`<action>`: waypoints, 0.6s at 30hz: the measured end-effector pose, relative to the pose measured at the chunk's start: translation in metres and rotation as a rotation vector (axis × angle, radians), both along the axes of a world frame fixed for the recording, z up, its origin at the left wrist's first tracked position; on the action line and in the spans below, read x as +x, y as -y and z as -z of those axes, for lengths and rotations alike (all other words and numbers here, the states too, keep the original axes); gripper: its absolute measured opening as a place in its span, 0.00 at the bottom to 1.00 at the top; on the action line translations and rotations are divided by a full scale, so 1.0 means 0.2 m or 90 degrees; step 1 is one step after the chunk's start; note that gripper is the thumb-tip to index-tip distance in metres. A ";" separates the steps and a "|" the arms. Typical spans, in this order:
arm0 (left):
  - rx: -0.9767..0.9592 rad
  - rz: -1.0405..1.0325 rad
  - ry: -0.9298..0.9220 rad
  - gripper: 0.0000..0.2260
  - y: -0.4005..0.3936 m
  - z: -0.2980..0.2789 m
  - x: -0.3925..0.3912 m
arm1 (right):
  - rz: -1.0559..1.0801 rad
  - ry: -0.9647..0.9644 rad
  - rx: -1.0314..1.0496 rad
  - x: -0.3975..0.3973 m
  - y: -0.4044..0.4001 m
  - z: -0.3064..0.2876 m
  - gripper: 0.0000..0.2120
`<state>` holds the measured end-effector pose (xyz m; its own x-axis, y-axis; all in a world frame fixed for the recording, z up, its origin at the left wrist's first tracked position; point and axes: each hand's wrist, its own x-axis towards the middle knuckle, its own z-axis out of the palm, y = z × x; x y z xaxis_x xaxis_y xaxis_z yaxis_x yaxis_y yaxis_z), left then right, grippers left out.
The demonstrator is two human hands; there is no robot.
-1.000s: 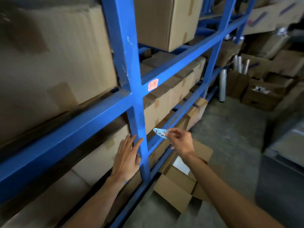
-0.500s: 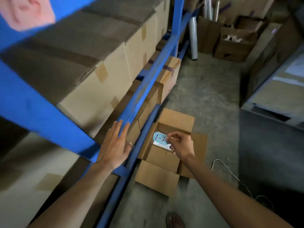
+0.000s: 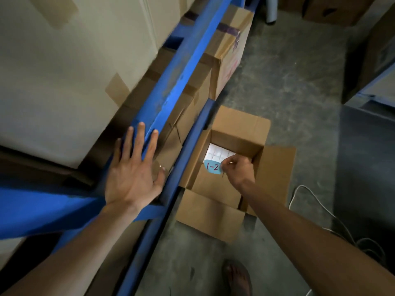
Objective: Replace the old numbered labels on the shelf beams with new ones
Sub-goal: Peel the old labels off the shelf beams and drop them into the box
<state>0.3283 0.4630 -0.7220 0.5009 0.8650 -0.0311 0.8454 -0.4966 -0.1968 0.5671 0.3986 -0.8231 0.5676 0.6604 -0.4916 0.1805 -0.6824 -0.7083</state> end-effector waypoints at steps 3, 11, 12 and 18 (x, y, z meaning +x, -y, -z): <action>0.000 -0.010 -0.019 0.40 0.01 0.00 0.01 | -0.024 0.049 -0.032 0.00 -0.06 0.09 0.09; 0.001 -0.012 -0.039 0.40 0.01 0.00 0.01 | -0.181 0.211 -0.161 0.07 -0.12 0.26 0.07; 0.000 -0.011 -0.041 0.39 0.01 0.00 0.01 | -0.198 0.226 -0.173 0.08 -0.12 0.27 0.06; 0.002 -0.013 -0.043 0.39 0.00 0.00 0.01 | -0.262 0.284 -0.181 0.12 -0.15 0.31 0.07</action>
